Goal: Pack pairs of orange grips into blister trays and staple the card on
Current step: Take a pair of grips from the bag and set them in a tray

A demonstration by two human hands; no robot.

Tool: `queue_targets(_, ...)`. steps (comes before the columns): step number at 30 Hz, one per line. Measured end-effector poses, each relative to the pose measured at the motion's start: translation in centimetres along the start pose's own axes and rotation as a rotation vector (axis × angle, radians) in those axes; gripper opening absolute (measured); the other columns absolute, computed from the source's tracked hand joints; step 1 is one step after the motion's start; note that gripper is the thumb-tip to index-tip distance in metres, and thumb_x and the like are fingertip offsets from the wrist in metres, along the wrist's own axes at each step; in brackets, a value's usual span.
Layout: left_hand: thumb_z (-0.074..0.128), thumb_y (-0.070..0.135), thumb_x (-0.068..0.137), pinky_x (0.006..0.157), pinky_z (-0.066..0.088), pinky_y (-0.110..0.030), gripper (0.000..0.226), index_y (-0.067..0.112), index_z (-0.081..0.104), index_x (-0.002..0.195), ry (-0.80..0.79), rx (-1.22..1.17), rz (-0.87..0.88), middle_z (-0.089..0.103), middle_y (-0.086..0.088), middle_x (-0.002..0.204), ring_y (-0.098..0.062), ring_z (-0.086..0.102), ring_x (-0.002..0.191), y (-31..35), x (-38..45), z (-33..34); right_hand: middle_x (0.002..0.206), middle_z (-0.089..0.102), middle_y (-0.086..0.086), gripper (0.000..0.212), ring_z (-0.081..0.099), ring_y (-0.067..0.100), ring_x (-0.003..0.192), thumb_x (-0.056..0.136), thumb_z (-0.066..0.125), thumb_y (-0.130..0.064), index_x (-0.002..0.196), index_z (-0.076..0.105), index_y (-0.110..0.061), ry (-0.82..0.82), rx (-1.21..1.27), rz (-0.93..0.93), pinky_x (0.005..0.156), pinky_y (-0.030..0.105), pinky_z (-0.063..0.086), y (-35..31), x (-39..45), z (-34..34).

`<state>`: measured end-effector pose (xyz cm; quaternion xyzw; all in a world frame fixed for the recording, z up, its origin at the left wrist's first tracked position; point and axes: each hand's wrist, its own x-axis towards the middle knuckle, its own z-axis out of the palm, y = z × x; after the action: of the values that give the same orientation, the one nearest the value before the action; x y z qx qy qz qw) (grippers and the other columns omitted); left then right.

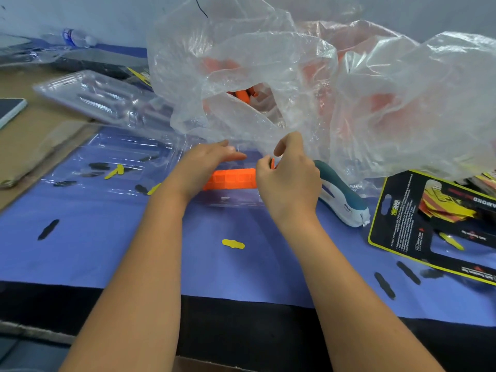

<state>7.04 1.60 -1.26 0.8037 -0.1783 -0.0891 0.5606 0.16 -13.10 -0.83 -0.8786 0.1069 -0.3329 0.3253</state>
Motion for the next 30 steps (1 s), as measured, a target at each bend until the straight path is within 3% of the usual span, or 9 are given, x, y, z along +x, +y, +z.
queue_targets(2,0.041,0.049,0.079,0.094,0.026,-0.009,0.049,0.029,0.074,0.110,0.005,0.047,0.029,0.049,0.014,0.138,0.014,0.042,0.118,0.1,0.0,0.0,0.059,0.044,-0.006,0.018,0.047,0.029,0.060,0.087,0.053,-0.016,0.092,0.035,-0.019,0.000,0.023,0.018,0.055,0.035,0.030,-0.1,-0.1,0.1)
queue_targets(4,0.041,0.047,0.079,0.100,0.026,-0.015,0.047,0.029,0.073,0.109,0.015,0.065,0.049,0.051,0.004,0.143,0.011,0.039,0.124,0.1,-0.1,0.1,0.060,0.045,-0.007,0.019,0.047,0.028,0.061,0.086,0.053,-0.015,0.092,0.036,-0.019,-0.020,0.076,0.056,0.056,0.035,0.030,-0.1,-0.3,0.2)
queue_targets(7,0.048,0.050,0.078,0.100,0.026,-0.018,0.039,0.036,0.074,0.104,0.032,0.097,0.040,0.049,0.005,0.145,0.007,0.039,0.128,0.0,0.0,0.3,0.060,0.045,-0.008,0.015,0.047,0.024,0.061,0.087,0.053,-0.017,0.092,0.038,-0.018,-0.069,0.092,0.098,0.055,0.035,0.029,0.1,-0.4,0.5)
queue_targets(11,0.071,0.056,0.078,0.100,0.023,-0.014,0.031,0.053,0.067,0.108,0.043,0.388,0.130,0.040,0.006,0.151,0.003,0.034,0.135,-0.9,-0.1,0.5,0.065,0.053,-0.002,0.018,0.051,0.031,0.066,0.090,0.053,-0.023,0.093,0.036,-0.019,-0.053,-0.023,0.058,0.056,0.035,0.030,0.7,0.2,0.5)
queue_targets(15,0.074,0.054,0.075,0.115,0.025,-0.029,0.045,0.046,0.065,0.118,0.056,0.430,0.172,0.048,0.010,0.146,-0.001,0.027,0.142,-1.2,0.2,0.5,0.064,0.054,-0.005,0.019,0.052,0.027,0.067,0.094,0.058,-0.030,0.092,0.041,-0.021,-0.087,0.033,0.022,0.058,0.035,0.032,1.9,0.5,0.3)
queue_targets(19,0.061,0.051,0.088,0.117,0.011,-0.046,0.039,0.038,0.062,0.125,0.188,0.663,0.235,0.054,0.015,0.139,-0.013,0.027,0.144,-1.2,0.7,0.7,0.073,0.056,-0.004,0.024,0.053,0.024,0.074,0.094,0.054,-0.033,0.079,0.056,-0.015,-0.087,0.089,0.091,0.059,0.029,0.023,3.0,1.1,0.2)
queue_targets(22,0.052,0.047,0.095,0.115,0.012,-0.046,0.037,0.039,0.057,0.131,0.221,0.758,0.237,0.052,0.015,0.141,-0.016,0.026,0.144,-1.2,0.8,1.0,0.093,0.052,-0.007,0.029,0.054,0.017,0.080,0.089,0.059,-0.048,0.085,0.065,-0.020,-0.217,-0.018,0.080,0.067,0.030,0.034,3.5,1.2,0.5)
queue_targets(25,0.051,0.045,0.096,0.114,0.013,-0.043,0.035,0.041,0.057,0.131,0.229,0.761,0.237,0.052,0.017,0.141,-0.014,0.025,0.144,-1.2,0.8,1.4,0.100,0.054,-0.008,0.030,0.058,0.015,0.089,0.085,0.064,-0.049,0.100,0.069,-0.022,-0.254,-0.021,0.053,0.074,0.032,0.045,3.7,0.9,0.9)
queue_targets(30,0.057,0.044,0.092,0.107,0.019,-0.036,0.031,0.037,0.065,0.121,0.299,0.692,0.284,0.063,0.014,0.127,-0.015,0.041,0.132,-1.1,0.6,2.0,0.085,0.047,-0.008,0.022,0.052,0.020,0.080,0.090,0.059,-0.035,0.083,0.062,-0.015,-0.242,-0.042,0.017,0.060,0.032,0.032,3.3,0.7,1.5)
